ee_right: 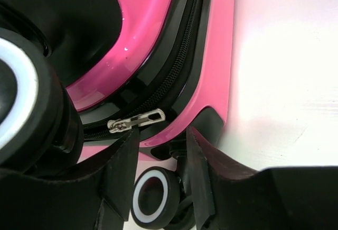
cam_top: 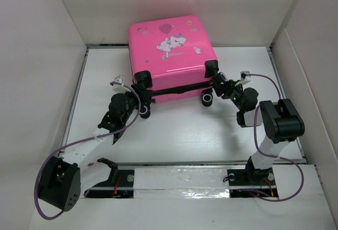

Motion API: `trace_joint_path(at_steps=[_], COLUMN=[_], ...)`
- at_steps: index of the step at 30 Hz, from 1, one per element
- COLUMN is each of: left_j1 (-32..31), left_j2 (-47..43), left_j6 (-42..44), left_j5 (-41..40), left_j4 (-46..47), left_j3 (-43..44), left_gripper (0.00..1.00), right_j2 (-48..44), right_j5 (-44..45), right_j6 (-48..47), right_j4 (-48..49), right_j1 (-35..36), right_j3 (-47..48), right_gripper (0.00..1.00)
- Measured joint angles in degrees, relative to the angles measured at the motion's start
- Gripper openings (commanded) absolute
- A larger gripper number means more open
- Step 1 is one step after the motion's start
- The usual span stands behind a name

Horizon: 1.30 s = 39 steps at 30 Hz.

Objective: Pack the luggage

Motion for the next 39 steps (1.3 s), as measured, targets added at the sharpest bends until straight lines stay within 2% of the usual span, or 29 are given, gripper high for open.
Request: trace_joint_path(at_steps=[11,15,21,28,37,39], left_j1=[0.26,0.26,0.24,0.13,0.11,0.11], left_j2=[-0.20,-0.20,-0.20,-0.17,-0.17,-0.20], left_j6=[0.22,0.22,0.22,0.22,0.39,0.39], left_j5=[-0.76,-0.70,-0.26,0.39,0.28,0.28], left_j4=[-0.02,0.00,0.07,0.17,0.02,0.02], left_j3=[-0.07,-0.07,-0.07,-0.07,-0.09,-0.07], left_gripper=[0.00,0.00,0.00,0.00,0.00,0.00], right_j2=[-1.03,-1.03,-1.03,-0.96,-0.90,-0.92], right_j5=[0.22,-1.46,-3.76,-7.52,-6.10,-4.76], right_j6=[-2.43,-3.02,-3.93,-4.76,-6.34,-7.04], right_j4=[-0.15,-0.17,-0.24,-0.02,-2.19,-2.32], right_j1=[0.02,0.13,0.79,2.01,2.89,3.32], right_j3=[0.00,0.02,-0.13,1.51,3.34,3.34], right_gripper=[0.53,0.47,0.50,0.49,0.47,0.44])
